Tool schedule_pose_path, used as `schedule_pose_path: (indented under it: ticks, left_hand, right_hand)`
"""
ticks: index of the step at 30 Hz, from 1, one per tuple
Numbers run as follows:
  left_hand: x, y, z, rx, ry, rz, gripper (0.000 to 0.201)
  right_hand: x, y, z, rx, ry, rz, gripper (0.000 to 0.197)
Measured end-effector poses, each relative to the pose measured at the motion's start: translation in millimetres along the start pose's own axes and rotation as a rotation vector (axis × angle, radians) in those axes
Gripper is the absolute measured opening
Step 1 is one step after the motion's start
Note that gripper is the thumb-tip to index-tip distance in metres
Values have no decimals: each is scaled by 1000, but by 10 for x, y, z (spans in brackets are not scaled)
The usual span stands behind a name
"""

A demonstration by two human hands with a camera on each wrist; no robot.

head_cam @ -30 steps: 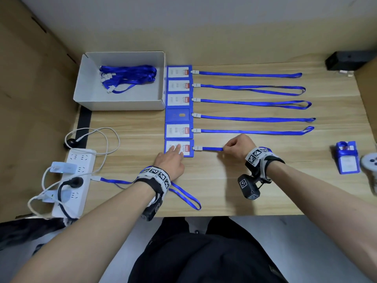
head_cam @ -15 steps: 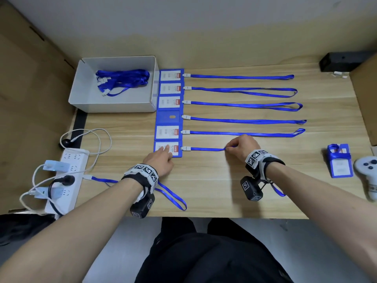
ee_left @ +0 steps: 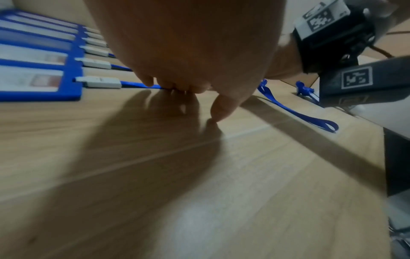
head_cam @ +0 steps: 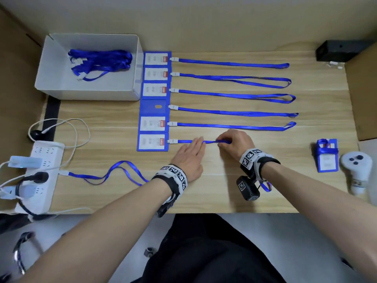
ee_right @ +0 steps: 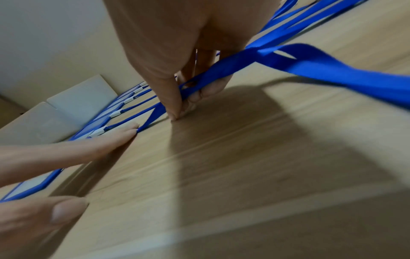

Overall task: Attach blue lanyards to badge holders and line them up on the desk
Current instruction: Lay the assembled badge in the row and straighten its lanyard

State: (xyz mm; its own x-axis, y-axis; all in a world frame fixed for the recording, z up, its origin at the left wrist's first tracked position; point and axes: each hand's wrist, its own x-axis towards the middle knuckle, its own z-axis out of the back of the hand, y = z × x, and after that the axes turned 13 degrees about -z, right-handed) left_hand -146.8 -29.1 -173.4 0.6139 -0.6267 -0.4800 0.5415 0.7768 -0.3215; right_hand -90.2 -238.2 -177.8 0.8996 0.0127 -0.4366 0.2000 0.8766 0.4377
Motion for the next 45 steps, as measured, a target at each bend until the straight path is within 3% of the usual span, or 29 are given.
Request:
schedule_pose_path:
  ticks: [5, 8, 16, 19, 22, 29, 34, 39, 45]
  left_hand:
    - [73, -15, -48, 24, 20, 29, 82]
    - [60, -7, 21, -8, 36, 15, 83]
    - [77, -38, 166, -67, 49, 47, 84]
    - [93, -80, 172, -40, 70, 58, 81]
    - [99, -85, 156, -32, 68, 67, 80]
    - [109, -49, 102, -39, 33, 61, 79]
    - [125, -34, 54, -36, 15, 66, 79]
    - [114, -12, 54, -51, -1, 52, 77]
    - [96, 8, 89, -50, 8, 42, 75]
  right_hand:
    - [-69, -176, 246, -88, -26, -33, 9]
    - [-140, -346, 471, -101, -57, -65, 17]
    - [-263, -868, 855, -52, -250, -49, 17]
    - [-327, -1060, 762, -111, -140, 27, 24]
    - [-436, -1057, 630, -80, -23, -2, 22]
    - [-201, -508, 376, 53, -65, -12, 28]
    - [100, -23, 78, 43, 15, -37, 27]
    - [185, 104, -21, -91, 111, -6, 26]
    - [178, 75, 42, 386, 276, -45, 22]
